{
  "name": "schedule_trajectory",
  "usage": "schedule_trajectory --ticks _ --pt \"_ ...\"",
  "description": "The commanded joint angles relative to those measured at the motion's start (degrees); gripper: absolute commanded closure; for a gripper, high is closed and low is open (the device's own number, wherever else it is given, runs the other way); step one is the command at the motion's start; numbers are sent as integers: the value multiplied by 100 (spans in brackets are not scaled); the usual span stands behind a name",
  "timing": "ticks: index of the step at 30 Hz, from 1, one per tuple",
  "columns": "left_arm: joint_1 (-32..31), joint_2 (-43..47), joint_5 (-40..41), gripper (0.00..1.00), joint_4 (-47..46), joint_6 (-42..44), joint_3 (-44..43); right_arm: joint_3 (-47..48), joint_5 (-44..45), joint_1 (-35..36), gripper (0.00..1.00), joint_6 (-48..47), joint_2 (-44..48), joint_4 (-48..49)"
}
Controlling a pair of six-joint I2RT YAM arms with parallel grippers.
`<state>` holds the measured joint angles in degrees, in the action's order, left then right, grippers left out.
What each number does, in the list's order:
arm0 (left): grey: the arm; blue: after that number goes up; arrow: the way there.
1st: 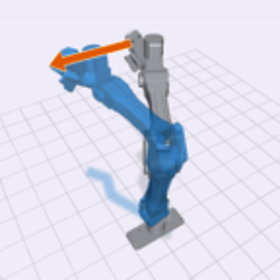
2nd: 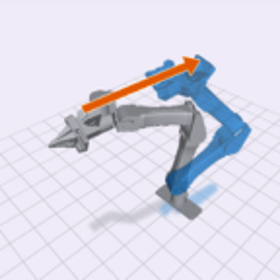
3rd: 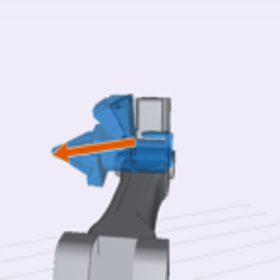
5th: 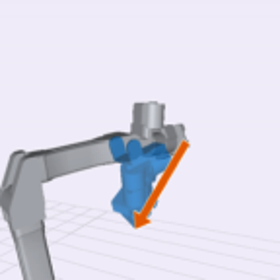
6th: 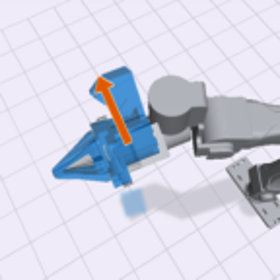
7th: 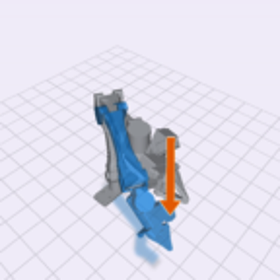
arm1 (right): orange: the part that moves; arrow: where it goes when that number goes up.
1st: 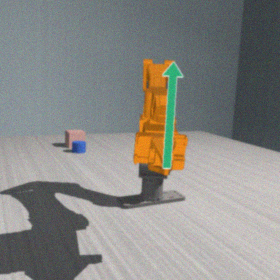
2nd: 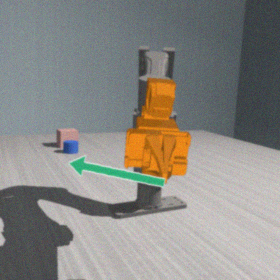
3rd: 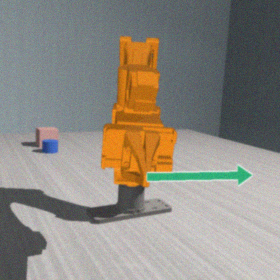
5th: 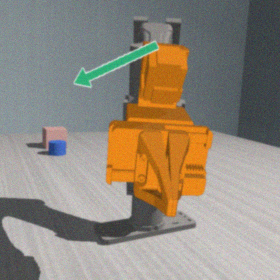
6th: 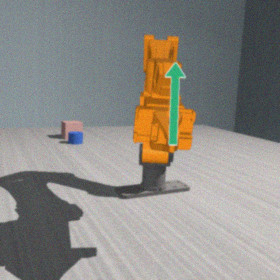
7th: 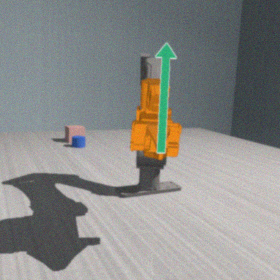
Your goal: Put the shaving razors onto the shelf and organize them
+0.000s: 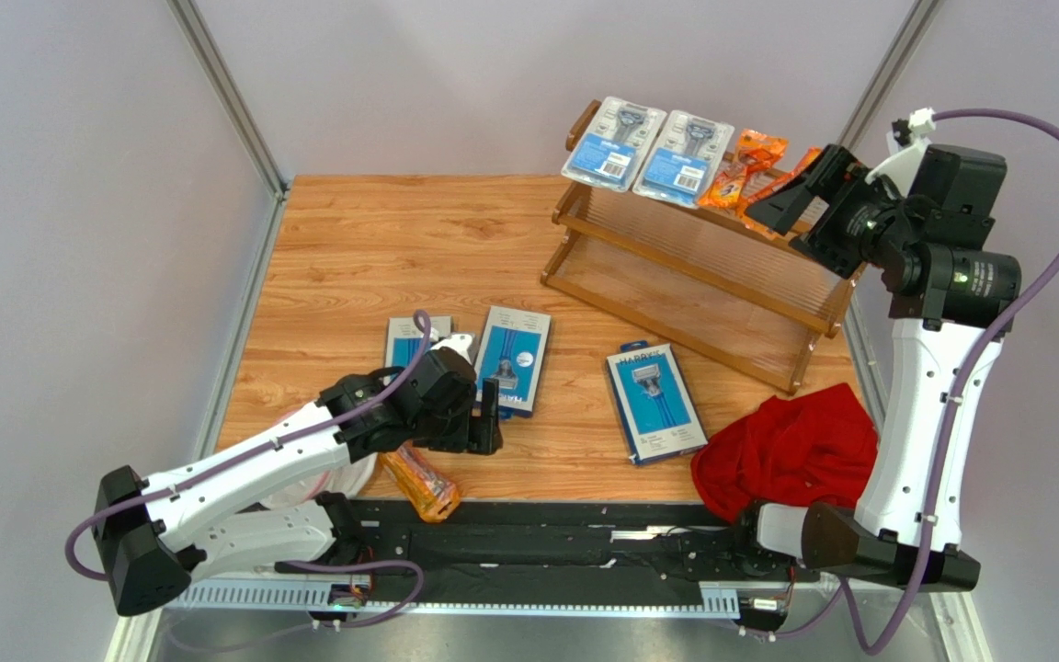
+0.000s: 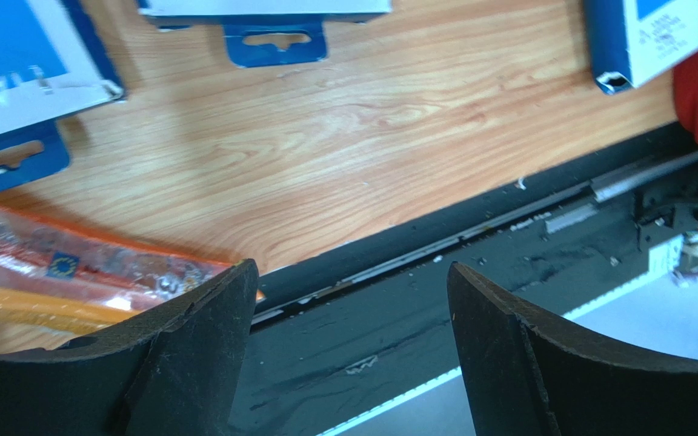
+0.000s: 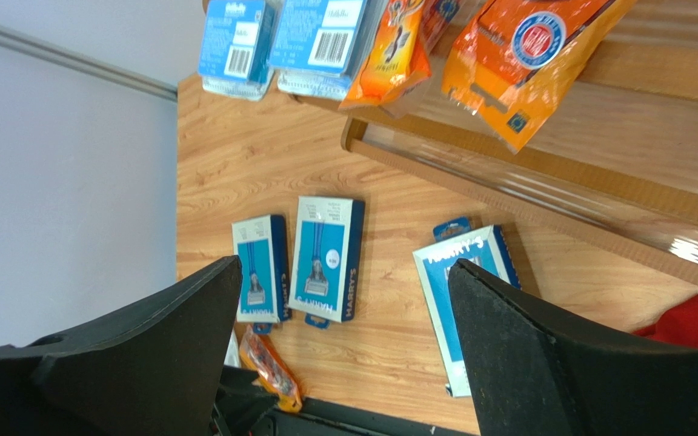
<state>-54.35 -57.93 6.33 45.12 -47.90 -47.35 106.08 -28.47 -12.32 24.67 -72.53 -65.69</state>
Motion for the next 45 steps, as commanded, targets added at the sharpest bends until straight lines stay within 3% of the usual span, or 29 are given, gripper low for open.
schedule_trajectory --ticks 1,16,27,38,45 --pt "266 54 343 14 594 -343 -29 -289 271 483 12 -120 239 223" --pt "1514 1170 325 14 875 -1248 1386 -1564 1607 3102 12 345 644 759" --pt "1682 1689 712 13 1174 -2110 1861 -2241 1880 3833 12 583 705 1155" --pt "1734 -84 704 13 797 -1433 1326 -2539 1871 3956 12 645 793 1304" --pt "1787 -517 730 19 401 -1213 1185 -2698 1854 3956 13 601 925 1243"
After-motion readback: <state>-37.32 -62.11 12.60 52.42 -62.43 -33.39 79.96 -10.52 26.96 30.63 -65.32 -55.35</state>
